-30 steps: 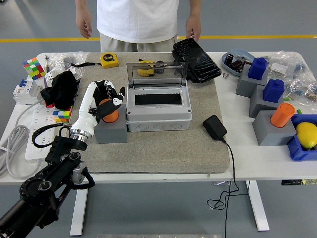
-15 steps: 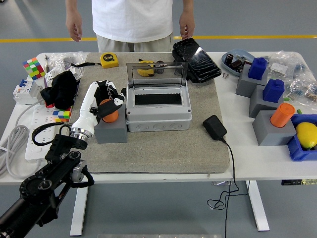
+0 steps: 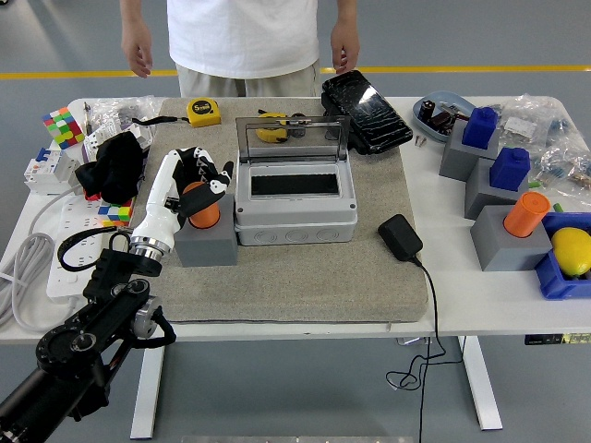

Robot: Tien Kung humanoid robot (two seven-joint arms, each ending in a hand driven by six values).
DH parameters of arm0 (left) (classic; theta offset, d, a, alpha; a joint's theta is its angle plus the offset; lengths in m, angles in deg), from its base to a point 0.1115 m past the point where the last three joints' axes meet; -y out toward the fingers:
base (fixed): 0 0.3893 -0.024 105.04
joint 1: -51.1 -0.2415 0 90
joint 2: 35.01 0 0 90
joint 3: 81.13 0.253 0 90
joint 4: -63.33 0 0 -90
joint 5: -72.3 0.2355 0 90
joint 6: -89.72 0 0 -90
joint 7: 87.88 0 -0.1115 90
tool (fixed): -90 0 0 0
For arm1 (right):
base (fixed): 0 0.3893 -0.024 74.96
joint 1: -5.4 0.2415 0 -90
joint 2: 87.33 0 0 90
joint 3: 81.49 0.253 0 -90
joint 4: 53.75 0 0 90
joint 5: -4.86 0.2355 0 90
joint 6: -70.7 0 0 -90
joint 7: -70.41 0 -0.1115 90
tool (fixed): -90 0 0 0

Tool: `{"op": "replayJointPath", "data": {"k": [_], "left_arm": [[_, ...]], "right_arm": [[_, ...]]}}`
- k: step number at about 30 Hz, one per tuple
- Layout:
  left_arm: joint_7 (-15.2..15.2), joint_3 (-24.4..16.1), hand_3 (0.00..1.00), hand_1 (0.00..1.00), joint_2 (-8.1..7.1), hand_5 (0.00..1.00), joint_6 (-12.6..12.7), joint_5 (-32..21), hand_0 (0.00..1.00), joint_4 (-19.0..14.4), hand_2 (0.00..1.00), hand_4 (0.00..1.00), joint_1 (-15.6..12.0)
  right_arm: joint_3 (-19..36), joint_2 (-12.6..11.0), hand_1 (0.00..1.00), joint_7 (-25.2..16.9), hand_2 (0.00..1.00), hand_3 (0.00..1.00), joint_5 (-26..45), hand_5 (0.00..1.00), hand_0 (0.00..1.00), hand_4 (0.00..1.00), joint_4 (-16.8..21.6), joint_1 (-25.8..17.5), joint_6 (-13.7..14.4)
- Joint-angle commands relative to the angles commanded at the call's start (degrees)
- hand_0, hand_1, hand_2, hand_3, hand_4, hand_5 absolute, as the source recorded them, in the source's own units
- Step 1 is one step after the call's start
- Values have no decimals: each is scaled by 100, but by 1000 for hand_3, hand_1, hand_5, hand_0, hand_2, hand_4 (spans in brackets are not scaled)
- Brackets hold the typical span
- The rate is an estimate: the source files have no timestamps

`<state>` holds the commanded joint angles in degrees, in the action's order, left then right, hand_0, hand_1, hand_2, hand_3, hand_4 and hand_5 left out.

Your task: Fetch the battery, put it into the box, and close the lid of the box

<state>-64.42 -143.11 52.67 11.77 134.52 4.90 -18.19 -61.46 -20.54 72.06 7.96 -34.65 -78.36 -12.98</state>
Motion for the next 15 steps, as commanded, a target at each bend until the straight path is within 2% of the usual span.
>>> {"op": "replayJointPath", "data": {"k": [3,4,15], "left_arm": [[-2,8,274,223,-4,2,3,0,133,1,246,675,4],[-13,9,299,322,-3,2,3,7,188,3,292,718,5],[-113,14,306,313,-10,2,-7,44,162,-13,284,716,0]], "right_arm": [[15,6,595,-2,570,544,-10,484,565,919,3,4,0],[16,5,595,-3,570,544,-11,483,565,919,4,6,0],[8,2,594,0,570,544,-1,482,565,919,0,-2,1]]}}
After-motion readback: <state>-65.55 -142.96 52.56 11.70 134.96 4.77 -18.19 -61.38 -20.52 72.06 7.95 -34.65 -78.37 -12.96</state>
